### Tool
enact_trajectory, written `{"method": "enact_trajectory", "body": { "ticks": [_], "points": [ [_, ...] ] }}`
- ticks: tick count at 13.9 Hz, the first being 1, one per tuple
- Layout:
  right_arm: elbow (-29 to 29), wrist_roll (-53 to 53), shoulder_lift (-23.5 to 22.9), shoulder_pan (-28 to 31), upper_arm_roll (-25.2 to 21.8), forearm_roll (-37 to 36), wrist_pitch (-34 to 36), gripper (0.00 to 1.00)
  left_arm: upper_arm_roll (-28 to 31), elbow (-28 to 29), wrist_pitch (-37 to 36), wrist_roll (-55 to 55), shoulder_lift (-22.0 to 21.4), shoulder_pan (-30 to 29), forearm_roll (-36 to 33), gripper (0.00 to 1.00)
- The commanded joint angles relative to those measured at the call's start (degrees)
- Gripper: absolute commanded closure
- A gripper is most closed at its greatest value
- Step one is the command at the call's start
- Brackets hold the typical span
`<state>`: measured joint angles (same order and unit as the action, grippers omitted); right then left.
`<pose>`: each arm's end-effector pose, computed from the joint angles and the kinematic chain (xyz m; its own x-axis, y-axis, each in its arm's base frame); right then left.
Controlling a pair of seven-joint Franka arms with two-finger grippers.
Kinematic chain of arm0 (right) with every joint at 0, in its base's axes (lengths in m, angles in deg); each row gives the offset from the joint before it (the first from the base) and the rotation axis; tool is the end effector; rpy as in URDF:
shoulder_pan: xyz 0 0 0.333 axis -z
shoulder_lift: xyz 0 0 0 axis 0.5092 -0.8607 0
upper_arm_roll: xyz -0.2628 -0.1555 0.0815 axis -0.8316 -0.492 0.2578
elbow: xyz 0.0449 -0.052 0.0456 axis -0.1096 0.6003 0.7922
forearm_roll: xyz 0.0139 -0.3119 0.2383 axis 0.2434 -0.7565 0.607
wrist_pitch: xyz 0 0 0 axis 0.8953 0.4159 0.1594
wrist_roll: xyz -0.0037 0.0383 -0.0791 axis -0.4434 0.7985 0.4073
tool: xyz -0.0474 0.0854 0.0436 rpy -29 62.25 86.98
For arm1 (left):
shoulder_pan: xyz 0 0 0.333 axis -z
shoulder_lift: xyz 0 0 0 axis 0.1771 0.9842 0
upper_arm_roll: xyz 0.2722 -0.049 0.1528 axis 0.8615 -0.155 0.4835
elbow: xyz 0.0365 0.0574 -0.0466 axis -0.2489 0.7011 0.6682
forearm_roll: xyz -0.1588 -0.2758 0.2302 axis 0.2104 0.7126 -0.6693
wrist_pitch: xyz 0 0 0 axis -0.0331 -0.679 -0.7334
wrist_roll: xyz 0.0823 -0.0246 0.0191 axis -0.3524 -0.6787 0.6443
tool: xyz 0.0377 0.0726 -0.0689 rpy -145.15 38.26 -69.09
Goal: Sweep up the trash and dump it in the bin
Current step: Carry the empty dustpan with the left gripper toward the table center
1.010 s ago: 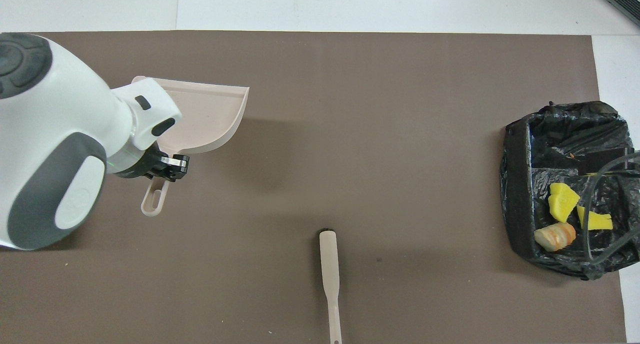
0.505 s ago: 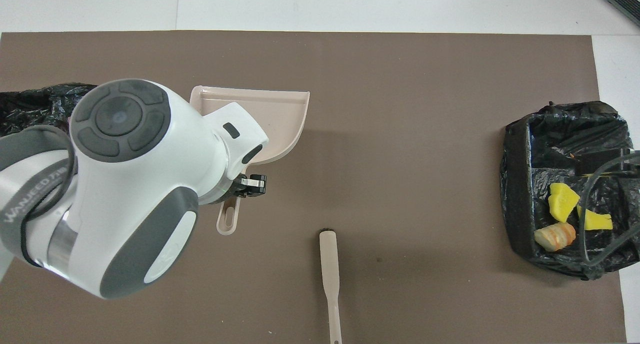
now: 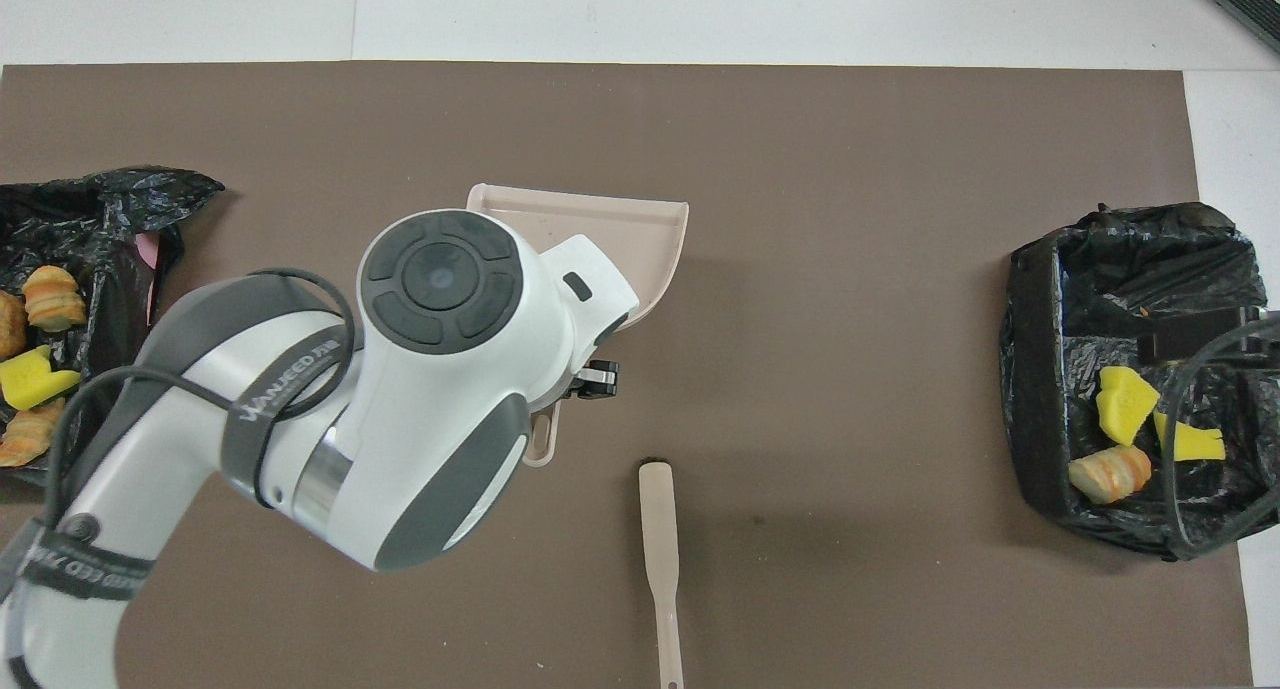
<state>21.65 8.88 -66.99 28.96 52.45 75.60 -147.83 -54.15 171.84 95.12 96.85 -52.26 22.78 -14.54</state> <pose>0.5014 -0.0070 0.6708 0.9954 -0.0948 0.0142 -0.0942 -0.9948 -0.0379 0.4819 -0.3688 0.5016 0.9821 -0.1825 -0.0475 -0.1812 -0.9830 0.0300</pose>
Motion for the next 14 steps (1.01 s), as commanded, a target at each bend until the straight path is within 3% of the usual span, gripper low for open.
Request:
{"method": "enact_trajectory", "body": {
  "ticks": [1,7,12,13,14],
  "points": [
    [-0.24,-2.07,0.19,0.95,0.34,0.39,0.63,0.0,0.95,0.46,4.12,1.81,3.47,2.35,0.66,1.0],
    [0.47,-1.98,0.36,0.86,0.61,0.03,-1.84,0.0,0.87,2.21,14.14,5.33,8.83,4.11,0.66,1.0],
    [0.47,-2.07,0.28,1.47,0.61,0.03,-1.84,0.0,0.95,2.57,16.97,6.03,11.56,5.52,0.66,1.0],
    [0.47,-2.07,0.28,1.56,0.61,0.03,-1.84,0.0,0.95,2.57,17.31,5.95,11.56,5.52,0.57,0.93],
    [0.47,-2.16,0.19,1.56,0.43,0.03,-1.84,0.0,1.04,2.49,17.23,5.68,11.56,4.91,0.57,0.67]
  ]
}}
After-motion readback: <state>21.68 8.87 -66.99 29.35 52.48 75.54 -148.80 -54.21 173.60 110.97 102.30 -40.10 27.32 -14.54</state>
